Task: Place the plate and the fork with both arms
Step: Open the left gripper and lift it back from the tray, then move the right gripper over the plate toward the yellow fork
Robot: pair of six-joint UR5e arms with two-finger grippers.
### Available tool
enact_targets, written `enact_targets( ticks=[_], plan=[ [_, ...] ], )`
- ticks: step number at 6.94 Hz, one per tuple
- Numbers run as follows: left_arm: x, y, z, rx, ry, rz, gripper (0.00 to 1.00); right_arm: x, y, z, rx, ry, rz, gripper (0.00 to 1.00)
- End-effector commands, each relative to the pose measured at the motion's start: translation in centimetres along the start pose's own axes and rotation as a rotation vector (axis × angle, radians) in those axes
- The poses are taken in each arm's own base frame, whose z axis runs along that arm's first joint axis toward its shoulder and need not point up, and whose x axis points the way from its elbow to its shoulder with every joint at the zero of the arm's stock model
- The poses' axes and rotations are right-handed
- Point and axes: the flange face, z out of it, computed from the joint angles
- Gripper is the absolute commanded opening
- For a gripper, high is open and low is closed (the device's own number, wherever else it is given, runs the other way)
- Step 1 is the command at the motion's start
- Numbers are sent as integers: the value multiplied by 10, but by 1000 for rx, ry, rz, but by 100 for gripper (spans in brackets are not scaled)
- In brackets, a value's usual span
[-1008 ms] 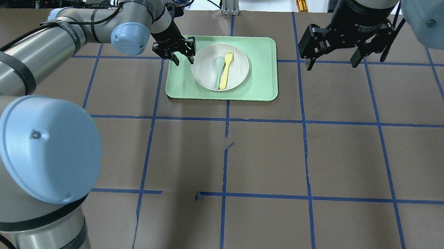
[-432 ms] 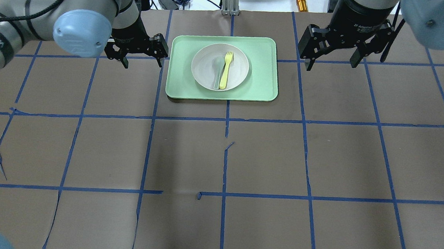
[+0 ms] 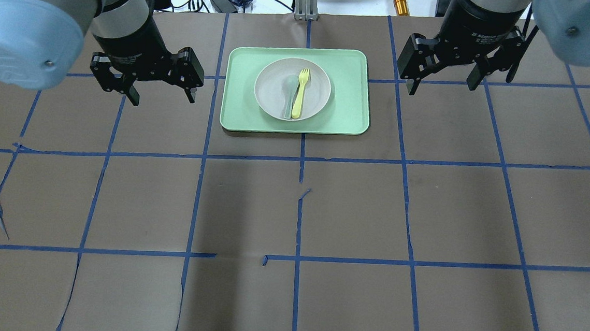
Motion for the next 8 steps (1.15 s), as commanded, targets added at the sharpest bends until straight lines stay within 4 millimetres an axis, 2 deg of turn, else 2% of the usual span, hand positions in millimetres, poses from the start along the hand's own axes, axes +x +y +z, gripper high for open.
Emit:
enact_targets(
  ticks=[1, 2, 3, 5, 6, 7, 8],
  plan=[
    [10, 26, -10, -1, -4, 27, 100, -7, 0, 7, -1, 5, -8, 100],
    [10, 25, -8, -4, -6, 29, 100, -14, -18, 20, 7, 37, -23, 100],
    [10, 25, -8, -4, -4, 29, 100, -51, -60, 45, 45, 43, -68, 100],
    [11, 21, -10, 6, 1, 17, 100, -90, -143, 106, 98, 73, 31, 100],
    [11, 21, -11, 11, 2, 20, 100, -105, -178, 155, 123, 70, 33, 100],
    [10, 22, -11, 5, -1, 21, 100, -133, -198, 202, 90, 86, -5, 91],
    [10, 22, -10, 3, -1, 21, 100, -158, -218, 226, 92, 87, -32, 87]
  ],
)
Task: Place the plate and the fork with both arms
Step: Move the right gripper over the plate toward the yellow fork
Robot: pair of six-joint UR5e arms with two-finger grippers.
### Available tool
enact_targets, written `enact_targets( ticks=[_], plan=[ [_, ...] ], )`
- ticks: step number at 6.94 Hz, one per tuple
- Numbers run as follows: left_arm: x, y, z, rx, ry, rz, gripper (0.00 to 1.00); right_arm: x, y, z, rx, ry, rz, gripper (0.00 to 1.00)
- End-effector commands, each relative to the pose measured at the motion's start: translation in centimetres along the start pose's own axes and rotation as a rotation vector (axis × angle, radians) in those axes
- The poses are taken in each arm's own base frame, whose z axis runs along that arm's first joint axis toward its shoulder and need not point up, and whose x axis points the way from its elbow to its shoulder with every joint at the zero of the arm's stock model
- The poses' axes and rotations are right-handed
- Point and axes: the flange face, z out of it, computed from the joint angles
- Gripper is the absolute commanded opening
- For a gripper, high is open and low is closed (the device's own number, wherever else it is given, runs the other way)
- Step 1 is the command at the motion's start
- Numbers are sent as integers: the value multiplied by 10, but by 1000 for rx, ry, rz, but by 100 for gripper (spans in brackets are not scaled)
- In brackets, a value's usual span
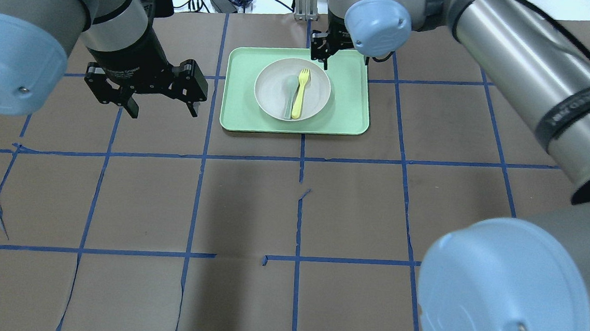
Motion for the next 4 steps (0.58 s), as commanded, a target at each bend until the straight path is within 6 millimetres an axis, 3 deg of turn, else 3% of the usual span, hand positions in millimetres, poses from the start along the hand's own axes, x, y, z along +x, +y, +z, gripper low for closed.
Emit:
enact_targets(
  ticks=[1, 3, 4],
  plan=[
    [0, 1, 1, -3, -1, 2, 100, -43, -29, 65, -18, 3, -19, 85],
    [0, 0, 0, 0, -1, 1, 100, -48, -31, 95, -26, -7, 229, 85],
    [0, 1, 1, -3, -1, -1, 100, -52, -30, 106, -40, -4, 246, 71]
  ],
)
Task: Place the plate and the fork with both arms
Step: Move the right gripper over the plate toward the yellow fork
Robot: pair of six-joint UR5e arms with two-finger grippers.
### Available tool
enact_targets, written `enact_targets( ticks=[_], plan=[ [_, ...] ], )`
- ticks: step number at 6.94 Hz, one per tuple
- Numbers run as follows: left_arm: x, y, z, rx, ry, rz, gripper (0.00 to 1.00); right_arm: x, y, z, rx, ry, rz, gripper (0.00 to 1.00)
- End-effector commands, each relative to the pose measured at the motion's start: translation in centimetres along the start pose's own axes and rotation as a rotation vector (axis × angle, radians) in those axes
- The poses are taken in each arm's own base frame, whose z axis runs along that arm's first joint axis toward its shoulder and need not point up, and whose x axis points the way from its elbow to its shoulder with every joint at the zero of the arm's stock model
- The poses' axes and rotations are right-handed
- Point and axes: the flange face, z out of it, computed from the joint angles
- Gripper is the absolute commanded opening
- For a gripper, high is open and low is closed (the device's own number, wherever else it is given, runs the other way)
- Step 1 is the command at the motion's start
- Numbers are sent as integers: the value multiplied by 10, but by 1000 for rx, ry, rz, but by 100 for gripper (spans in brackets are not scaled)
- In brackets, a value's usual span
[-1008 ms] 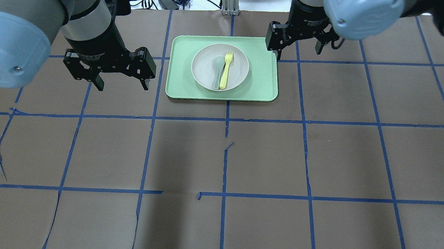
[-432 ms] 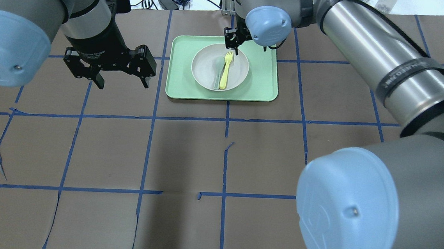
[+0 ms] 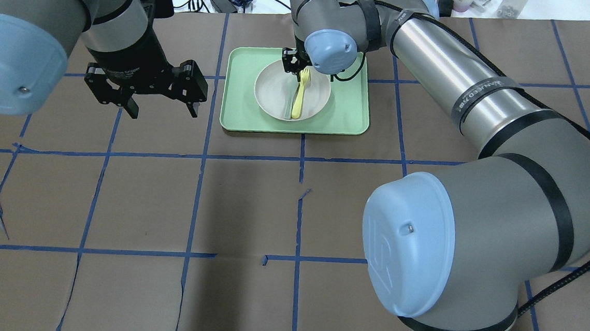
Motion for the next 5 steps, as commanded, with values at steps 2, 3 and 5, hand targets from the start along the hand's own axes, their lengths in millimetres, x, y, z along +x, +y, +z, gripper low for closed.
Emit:
enact_targets(
  ticks=[2, 3, 5],
  plan=[
    [0, 0, 1, -2, 0, -3, 100, -8, 7, 27, -37, 1, 50, 64],
    [0, -1, 1, -2, 0, -3, 100, -10, 8, 27, -46, -24, 39, 64],
    [0, -1, 1, 0, 0, -3, 100, -11, 11, 31, -49, -25, 26, 55]
  ],
)
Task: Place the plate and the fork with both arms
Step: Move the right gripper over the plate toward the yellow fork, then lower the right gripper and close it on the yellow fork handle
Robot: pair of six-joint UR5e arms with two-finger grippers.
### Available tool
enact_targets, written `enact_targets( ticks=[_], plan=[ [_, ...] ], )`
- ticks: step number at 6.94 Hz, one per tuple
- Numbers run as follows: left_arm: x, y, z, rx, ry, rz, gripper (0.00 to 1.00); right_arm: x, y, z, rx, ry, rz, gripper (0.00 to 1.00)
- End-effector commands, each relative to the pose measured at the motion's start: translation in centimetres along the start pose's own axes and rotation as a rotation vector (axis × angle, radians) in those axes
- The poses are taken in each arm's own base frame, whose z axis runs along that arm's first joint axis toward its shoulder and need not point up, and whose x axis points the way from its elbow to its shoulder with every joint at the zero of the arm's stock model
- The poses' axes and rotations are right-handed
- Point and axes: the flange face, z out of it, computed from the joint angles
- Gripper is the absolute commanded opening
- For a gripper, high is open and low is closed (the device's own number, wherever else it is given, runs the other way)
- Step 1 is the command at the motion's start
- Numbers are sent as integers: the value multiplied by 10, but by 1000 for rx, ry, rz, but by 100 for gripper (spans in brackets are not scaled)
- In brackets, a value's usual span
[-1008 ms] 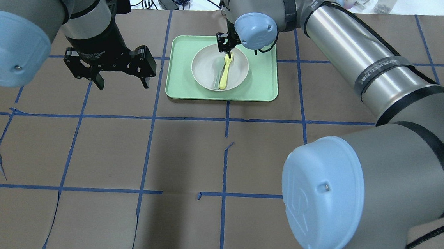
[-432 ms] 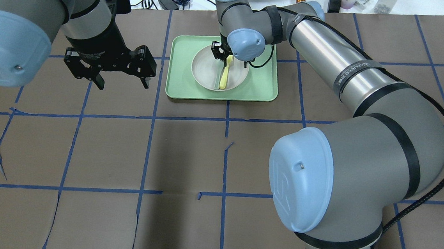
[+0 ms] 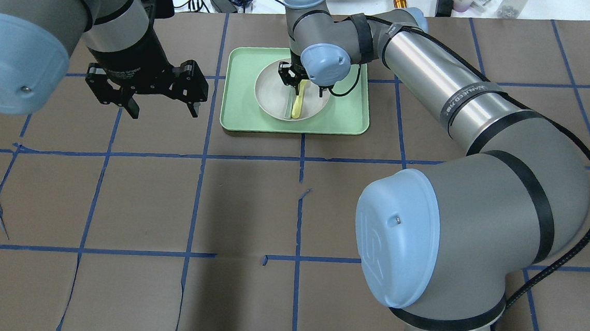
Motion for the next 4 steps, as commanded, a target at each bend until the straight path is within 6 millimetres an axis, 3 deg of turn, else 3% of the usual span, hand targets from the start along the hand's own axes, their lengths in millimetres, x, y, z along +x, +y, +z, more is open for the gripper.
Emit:
enact_targets(
  ticks=[1, 2, 4],
  plan=[
    [0, 0, 0, 0, 0, 0, 100, -6, 6, 6, -8, -1, -20, 55],
    [0, -1, 1, 0, 0, 0, 100, -5, 9, 16, 0, -5, -26, 54],
    [0, -1, 1, 0, 0, 0, 100, -5, 9, 16, 9, -8, -26, 53]
  ],
)
